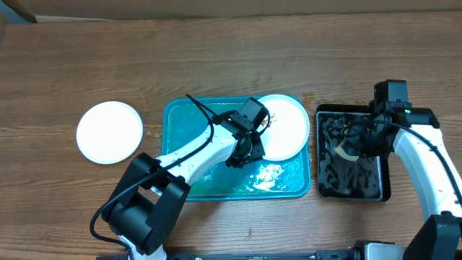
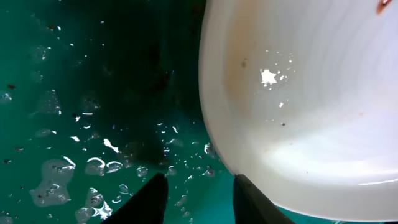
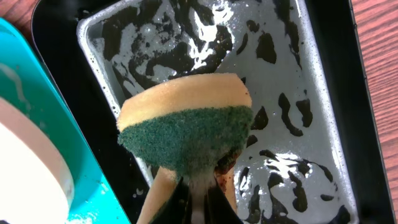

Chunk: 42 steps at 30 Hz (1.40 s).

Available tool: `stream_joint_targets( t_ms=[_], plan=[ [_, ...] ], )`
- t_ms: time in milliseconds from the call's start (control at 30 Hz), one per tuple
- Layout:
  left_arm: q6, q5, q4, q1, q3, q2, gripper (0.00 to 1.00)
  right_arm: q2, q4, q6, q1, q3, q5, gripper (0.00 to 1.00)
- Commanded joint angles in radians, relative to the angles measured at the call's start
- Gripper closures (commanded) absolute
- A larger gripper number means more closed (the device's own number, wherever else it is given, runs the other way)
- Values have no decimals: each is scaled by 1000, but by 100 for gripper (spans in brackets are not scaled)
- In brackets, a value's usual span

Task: Clean dirty plates on tray and stack at the side
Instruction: 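Hold the white plate rim with left gripper, tilting it up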

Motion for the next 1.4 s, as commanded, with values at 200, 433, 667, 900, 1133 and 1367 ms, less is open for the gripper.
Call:
stream_joint_targets(
  t_ms=[200, 433, 667, 900, 1133, 1367],
  plan=[
    [-21, -5, 49, 10, -12, 24, 57, -9, 5, 3, 0, 13, 7, 96],
    [4, 98, 168, 19, -12, 24, 51, -9, 5, 3, 0, 13, 7, 96],
    [6, 42, 140, 8, -13, 24, 53, -9, 5, 3, 0, 13, 7, 96],
    [6, -42, 68, 4, -14, 24, 54, -9, 3, 3, 0, 13, 7, 96],
    [6, -96, -2, 9, -13, 24, 75, -9, -1, 3, 0, 13, 6, 96],
    [59, -96, -61, 40, -14, 24, 88, -9, -2, -10, 0, 13, -55, 96]
  ],
)
